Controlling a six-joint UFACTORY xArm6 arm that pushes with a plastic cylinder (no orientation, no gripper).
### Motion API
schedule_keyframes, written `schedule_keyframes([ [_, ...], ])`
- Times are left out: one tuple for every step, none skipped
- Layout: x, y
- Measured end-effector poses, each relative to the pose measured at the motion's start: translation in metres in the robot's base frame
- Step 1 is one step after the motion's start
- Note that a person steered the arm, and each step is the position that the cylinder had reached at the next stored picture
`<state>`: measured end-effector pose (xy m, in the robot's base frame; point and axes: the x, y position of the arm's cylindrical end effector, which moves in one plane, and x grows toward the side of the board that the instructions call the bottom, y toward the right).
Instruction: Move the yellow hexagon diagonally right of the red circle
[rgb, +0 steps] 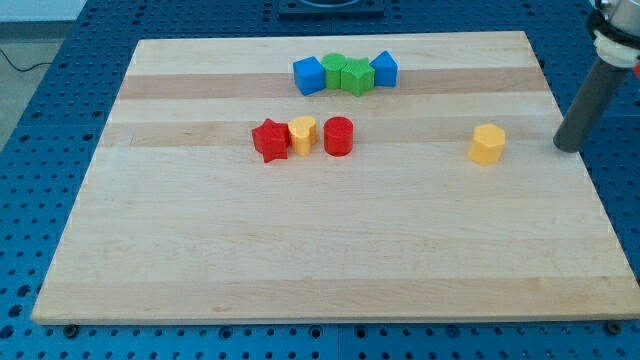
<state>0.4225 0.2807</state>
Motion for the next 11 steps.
schedule_keyframes([
  [0.0,-0.042],
  [0.014,-0.097],
  [0.015,-0.124],
  [0.008,-0.139],
  [0.008,-0.112],
  [-0.003,-0.097],
  [-0.009,-0.117],
  [-0.009,-0.168],
  [-0.008,-0.21],
  [-0.004,-0.184],
  [-0.011,-0.125],
])
